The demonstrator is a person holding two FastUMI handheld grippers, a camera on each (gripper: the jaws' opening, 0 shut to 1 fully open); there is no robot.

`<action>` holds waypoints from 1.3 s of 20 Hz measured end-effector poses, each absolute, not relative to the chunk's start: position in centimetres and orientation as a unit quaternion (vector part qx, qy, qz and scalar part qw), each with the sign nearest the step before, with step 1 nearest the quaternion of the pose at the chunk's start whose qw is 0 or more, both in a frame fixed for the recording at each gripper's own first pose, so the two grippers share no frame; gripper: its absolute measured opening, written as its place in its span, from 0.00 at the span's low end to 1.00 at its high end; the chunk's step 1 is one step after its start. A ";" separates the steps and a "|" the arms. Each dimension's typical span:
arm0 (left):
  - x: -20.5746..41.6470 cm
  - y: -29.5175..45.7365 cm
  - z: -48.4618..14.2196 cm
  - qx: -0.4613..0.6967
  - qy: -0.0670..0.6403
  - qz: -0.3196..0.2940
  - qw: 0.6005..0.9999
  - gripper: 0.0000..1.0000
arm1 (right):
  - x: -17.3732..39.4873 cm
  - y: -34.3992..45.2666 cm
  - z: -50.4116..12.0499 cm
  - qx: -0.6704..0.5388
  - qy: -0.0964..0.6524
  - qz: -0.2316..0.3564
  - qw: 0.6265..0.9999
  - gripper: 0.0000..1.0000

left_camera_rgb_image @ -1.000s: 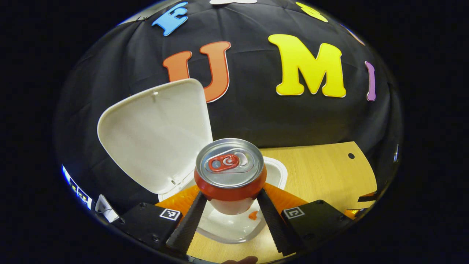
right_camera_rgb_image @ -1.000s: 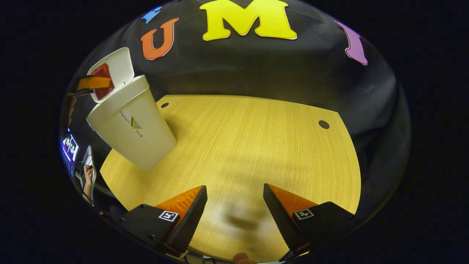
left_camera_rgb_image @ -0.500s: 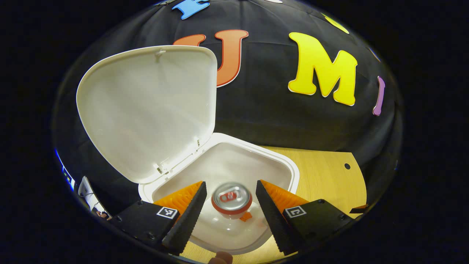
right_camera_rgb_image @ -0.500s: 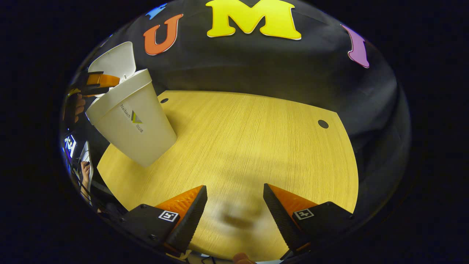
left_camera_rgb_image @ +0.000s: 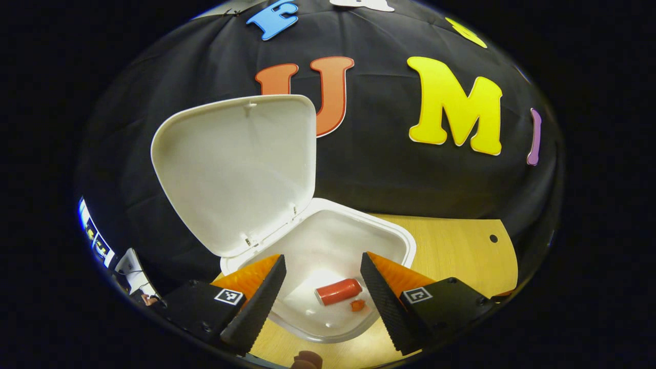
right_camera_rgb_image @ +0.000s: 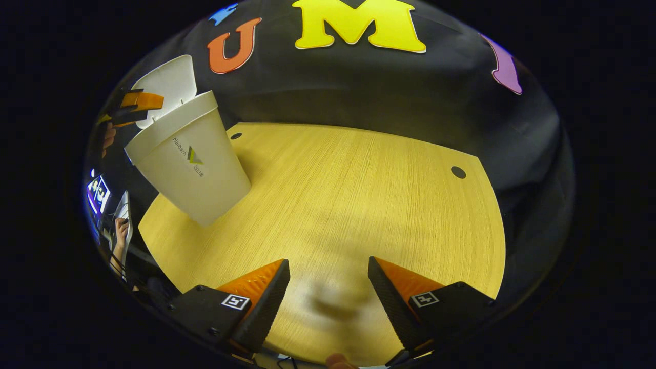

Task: Press the lid of the desktop garbage bin to open it, pick up the crumpled paper on the desktop and throw it into the bin, then pick up the pop can on the desktop and drop it into the bin, and finally close the garbage bin lid.

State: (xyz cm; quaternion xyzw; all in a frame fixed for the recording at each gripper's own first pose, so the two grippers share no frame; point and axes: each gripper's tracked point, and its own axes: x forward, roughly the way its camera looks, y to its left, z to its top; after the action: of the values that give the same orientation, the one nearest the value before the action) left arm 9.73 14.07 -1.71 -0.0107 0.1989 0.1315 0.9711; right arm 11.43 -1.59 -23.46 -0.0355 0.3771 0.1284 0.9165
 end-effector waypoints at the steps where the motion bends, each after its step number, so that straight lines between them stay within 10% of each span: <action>1: 9.4 14.0 -0.8 0.003 0.193 0.139 0.971 0.96 | 11.4 -2.1 -23.6 -0.039 0.377 0.131 0.916 0.98; 26: 14.2 25.4 17.3 -0.069 0.109 0.275 0.953 0.98 | 11.9 -2.8 -24.1 -0.020 0.367 0.155 0.917 0.98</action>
State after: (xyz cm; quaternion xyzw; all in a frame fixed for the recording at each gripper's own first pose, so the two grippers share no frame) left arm 14.22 25.41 17.34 -0.0690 0.1088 0.2749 0.9528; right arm 11.93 -2.78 -24.08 -0.0198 0.3674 0.1550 0.9169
